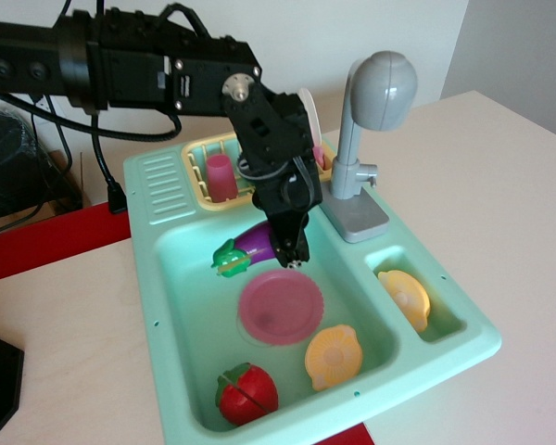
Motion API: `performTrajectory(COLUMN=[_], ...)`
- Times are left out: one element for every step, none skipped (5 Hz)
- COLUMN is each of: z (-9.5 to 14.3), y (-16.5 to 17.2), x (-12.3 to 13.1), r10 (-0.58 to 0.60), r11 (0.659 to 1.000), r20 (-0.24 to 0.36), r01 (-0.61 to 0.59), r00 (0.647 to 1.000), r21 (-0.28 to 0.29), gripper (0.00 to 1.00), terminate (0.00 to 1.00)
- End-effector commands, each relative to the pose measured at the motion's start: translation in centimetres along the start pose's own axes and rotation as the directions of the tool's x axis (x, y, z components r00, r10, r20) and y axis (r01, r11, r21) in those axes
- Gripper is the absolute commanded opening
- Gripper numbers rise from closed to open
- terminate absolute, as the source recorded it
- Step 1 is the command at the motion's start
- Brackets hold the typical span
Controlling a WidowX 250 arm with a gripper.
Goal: Put eggplant on plate
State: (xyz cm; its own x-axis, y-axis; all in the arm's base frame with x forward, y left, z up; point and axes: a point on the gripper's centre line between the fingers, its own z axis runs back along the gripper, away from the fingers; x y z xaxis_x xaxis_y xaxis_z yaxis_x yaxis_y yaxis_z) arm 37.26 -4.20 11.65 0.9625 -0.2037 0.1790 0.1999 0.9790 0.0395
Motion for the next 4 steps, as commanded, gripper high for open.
performTrajectory(z=[-2.0, -3.9, -5.3, -5.7], y=[-2.2, -2.7, -2.7, -2.1], x=[0.5, 0.1, -0.1, 0.0], r10=[0.000, -0.002, 0.002, 0.022], r11=[1.000, 1.000, 1.000, 1.000], r20=[0.005, -0.014, -0.027, -0.034], r01=[0.000, 0.002, -0.001, -0.021], r00=[1.000, 1.000, 1.000, 0.999], r21=[0.006, 0.018, 0.027, 0.022], gripper=[0.00, 0.00, 0.00, 1.00], terminate=[0.00, 0.00, 0.00, 0.00])
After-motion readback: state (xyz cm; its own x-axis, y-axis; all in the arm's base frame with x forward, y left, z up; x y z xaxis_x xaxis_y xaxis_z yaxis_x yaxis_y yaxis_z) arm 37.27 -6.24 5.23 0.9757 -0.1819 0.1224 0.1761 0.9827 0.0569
